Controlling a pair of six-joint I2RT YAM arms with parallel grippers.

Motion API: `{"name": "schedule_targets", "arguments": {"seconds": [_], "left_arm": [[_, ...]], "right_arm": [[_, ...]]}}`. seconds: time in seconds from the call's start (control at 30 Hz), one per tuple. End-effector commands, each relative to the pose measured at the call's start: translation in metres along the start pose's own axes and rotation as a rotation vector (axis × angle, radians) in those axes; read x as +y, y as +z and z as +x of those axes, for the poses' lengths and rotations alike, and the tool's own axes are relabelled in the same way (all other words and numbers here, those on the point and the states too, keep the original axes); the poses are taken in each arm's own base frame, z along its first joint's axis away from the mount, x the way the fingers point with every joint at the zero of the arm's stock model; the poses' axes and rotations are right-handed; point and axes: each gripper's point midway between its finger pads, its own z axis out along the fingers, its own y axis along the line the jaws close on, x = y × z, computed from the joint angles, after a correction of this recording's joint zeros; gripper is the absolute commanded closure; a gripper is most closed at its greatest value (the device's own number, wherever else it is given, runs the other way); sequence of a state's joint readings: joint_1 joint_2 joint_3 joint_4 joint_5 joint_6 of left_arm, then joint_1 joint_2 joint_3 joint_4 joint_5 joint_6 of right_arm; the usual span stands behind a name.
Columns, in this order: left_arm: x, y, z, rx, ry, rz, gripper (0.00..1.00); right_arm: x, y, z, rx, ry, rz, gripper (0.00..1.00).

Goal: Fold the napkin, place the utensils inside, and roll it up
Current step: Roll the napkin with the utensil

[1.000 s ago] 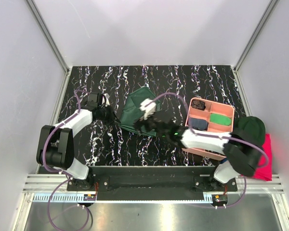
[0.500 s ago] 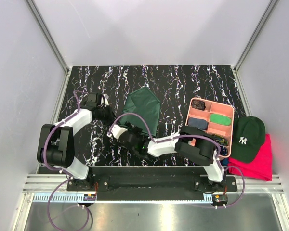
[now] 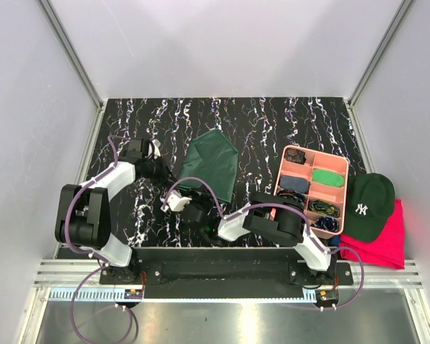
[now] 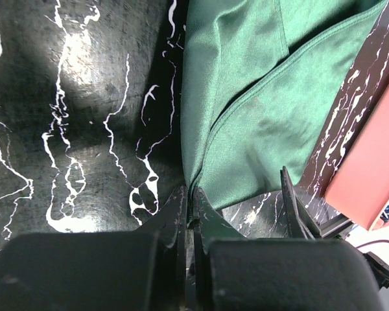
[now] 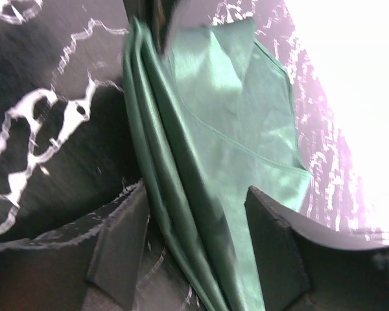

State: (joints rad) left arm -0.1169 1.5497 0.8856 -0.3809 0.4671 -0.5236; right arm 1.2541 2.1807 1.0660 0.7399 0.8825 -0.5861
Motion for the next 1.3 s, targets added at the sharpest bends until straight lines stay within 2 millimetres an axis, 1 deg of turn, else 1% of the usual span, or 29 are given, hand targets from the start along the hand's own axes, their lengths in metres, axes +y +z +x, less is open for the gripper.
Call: {"name": "schedule_targets", "arguments": {"seconds": [0.0,0.03,0.07,0.13,0.17,0.27,0.3,0.37,0.4,0.47,0.53,0.57,0.63,0.67,0.7,0.73,0.83,0.9,0.93,0.97,1.0,1.03,1.07,1.1,1.13,1.17,1.2,1.23,1.27], "left_arm": [[-0.016,-0.01,-0.02,-0.054,0.027,0.045,1.0],[-0.016,-0.011,-0.02,-0.054,0.026,0.045,1.0],[-0.016,-0.011,-0.021,-0.056,0.027,0.046,1.0],[-0.017,-0.012,-0.02,-0.058,0.031,0.047,1.0],[-0.016,-0.011,-0.021,-0.056,0.029,0.049,1.0],[-0.016,-0.01,-0.019,-0.047,0.025,0.053,1.0],[-0.017,-0.01,-0.019,-0.047,0.027,0.054,1.0],[-0.017,-0.01,-0.019,-0.046,0.027,0.055,1.0],[-0.017,-0.011,-0.018,-0.047,0.026,0.057,1.0],[-0.018,-0.011,-0.018,-0.05,0.028,0.061,1.0],[-0.019,-0.012,-0.019,-0.051,0.028,0.065,0.98],[-0.019,-0.012,-0.018,-0.049,0.027,0.065,0.94],[-0.019,-0.012,-0.019,-0.053,0.019,0.064,0.75],[-0.016,-0.012,-0.019,-0.059,0.013,0.057,0.66],[-0.017,-0.013,-0.02,-0.065,0.003,0.059,0.59],[-0.015,-0.014,-0.021,-0.071,-0.007,0.056,0.44],[-0.006,-0.026,-0.031,-0.127,-0.045,0.042,0.27],[0.001,-0.039,-0.041,-0.192,-0.074,0.026,0.21],[0.003,-0.043,-0.043,-0.212,-0.081,0.02,0.16],[0.005,-0.048,-0.043,-0.243,-0.081,0.008,0.15],[0.005,-0.051,-0.043,-0.261,-0.097,0.007,0.14],[0.01,-0.052,-0.034,-0.276,-0.11,0.0,0.13],[0.011,-0.052,-0.037,-0.31,-0.114,0.005,0.12],[0.015,-0.051,-0.033,-0.324,-0.15,0.006,0.12],[0.025,-0.048,-0.021,-0.335,-0.168,-0.009,0.12],[0.025,-0.049,-0.023,-0.372,-0.173,0.005,0.12],[0.028,-0.049,-0.021,-0.389,-0.177,0.002,0.12],[0.033,-0.052,-0.015,-0.415,-0.176,-0.005,0.12],[0.033,-0.055,-0.016,-0.444,-0.161,-0.002,0.13]], "right_arm": [[-0.015,-0.011,0.002,-0.015,0.014,0.064,0.34],[-0.014,-0.014,0.007,-0.011,0.001,0.058,0.34],[-0.015,-0.014,0.005,-0.024,0.01,0.06,0.36],[-0.014,-0.015,0.008,-0.033,-0.014,0.051,0.4],[-0.014,-0.015,0.006,-0.048,-0.005,0.054,0.49],[-0.008,-0.013,0.006,-0.064,-0.04,0.031,0.63],[-0.006,-0.012,0.006,-0.068,-0.052,0.021,0.69],[-0.002,-0.013,0.005,-0.084,-0.058,-0.004,0.76],[0.0,-0.013,0.006,-0.087,-0.064,-0.017,0.83],[0.004,-0.013,0.006,-0.095,-0.081,-0.051,0.89],[0.004,-0.013,0.005,-0.1,-0.085,-0.069,1.0],[0.008,-0.014,0.006,-0.099,-0.099,-0.101,1.0],[0.006,-0.015,0.0,-0.102,-0.07,-0.124,1.0],[0.008,-0.018,0.0,-0.089,-0.08,-0.168,1.0],[0.009,-0.02,0.0,-0.078,-0.044,-0.191,1.0],[0.008,-0.02,-0.001,-0.067,-0.028,-0.208,1.0],[0.009,-0.029,-0.003,-0.031,0.014,-0.274,1.0],[0.009,-0.036,-0.005,-0.008,0.047,-0.323,1.0],[0.009,-0.039,-0.005,-0.001,0.056,-0.34,1.0],[0.011,-0.045,-0.006,0.015,0.072,-0.374,1.0],[0.009,-0.045,-0.01,0.018,0.09,-0.383,1.0],[0.011,-0.049,-0.005,0.047,0.079,-0.41,1.0],[0.011,-0.052,-0.011,0.045,0.112,-0.437,1.0],[0.01,-0.053,-0.017,0.042,0.13,-0.45,1.0],[0.011,-0.056,-0.013,0.066,0.126,-0.473,1.0],[0.012,-0.057,-0.016,0.067,0.155,-0.508,1.0],[0.01,-0.058,-0.02,0.068,0.171,-0.524,1.0],[0.01,-0.059,-0.016,0.085,0.175,-0.546,1.0],[0.013,-0.063,-0.022,0.079,0.206,-0.594,1.0]]}}
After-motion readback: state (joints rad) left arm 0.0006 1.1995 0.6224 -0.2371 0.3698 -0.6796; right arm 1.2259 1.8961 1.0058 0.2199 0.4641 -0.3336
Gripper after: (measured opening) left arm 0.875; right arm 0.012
